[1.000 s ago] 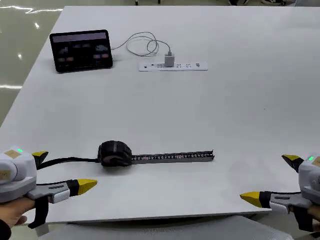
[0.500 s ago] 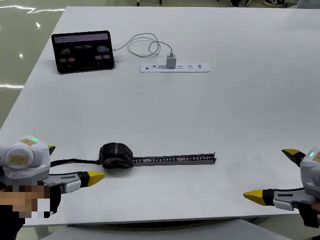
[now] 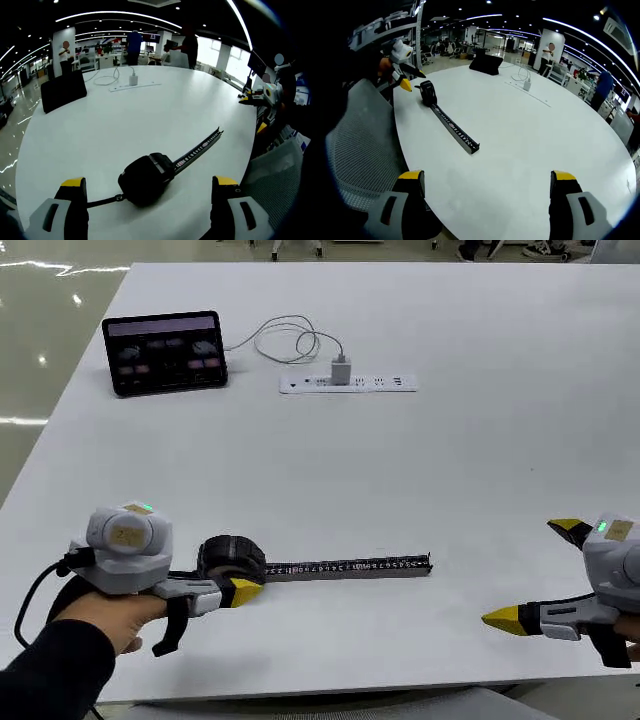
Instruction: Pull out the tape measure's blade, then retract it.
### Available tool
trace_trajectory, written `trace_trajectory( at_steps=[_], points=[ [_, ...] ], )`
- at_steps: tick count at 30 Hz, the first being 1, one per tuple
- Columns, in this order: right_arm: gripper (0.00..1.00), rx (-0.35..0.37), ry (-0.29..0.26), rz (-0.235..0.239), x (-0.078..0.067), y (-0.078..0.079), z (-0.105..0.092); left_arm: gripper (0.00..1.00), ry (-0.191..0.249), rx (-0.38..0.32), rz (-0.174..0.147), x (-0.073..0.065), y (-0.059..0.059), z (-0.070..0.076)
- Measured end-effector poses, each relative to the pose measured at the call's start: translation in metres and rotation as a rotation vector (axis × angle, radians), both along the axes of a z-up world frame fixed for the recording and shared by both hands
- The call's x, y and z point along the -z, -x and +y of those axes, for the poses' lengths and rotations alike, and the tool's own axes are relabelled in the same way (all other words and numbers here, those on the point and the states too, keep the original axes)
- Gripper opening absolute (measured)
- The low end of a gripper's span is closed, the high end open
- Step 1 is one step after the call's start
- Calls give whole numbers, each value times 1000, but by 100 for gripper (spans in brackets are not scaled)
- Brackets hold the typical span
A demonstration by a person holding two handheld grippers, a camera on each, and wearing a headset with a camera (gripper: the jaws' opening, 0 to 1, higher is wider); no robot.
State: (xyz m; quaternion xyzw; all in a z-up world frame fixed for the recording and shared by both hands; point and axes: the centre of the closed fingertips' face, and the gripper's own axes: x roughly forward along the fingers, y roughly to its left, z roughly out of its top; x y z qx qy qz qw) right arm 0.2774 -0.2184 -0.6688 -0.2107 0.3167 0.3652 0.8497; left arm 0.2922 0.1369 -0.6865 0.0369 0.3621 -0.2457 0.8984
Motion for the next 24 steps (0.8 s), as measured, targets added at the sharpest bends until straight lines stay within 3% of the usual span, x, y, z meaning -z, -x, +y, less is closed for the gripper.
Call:
trace_trajectory(
  at_steps=[7, 10, 15, 16, 17, 18, 19, 22, 24],
  points=[
    [100, -39, 16, 4, -1, -4, 13, 100, 8, -60, -14, 7, -11, -6],
    [100, -58, 23, 9, -1, -7, 15, 100, 25, -112, -42, 9, -22, -3],
    [98, -81, 37, 24, 4, -12, 18, 97, 68, -166, -21, 16, -24, -6],
    [98, -86, 40, 28, 6, -13, 19, 97, 63, -203, -33, 17, -26, -2],
    [98, -91, 43, 30, 7, -13, 20, 98, 37, -249, -71, 14, -30, 5],
    [97, -104, 49, 34, 9, -14, 22, 98, 13, -252, -88, 12, -31, 8],
    [97, -108, 51, 36, 10, -14, 23, 98, 18, -248, -78, 13, -30, 7],
    [96, -142, 65, 47, 15, -17, 29, 98, 60, -315, -87, 12, -34, 12],
    [95, -170, 78, 56, 21, -21, 32, 98, 64, -327, -89, 15, -33, 15]
  ],
)
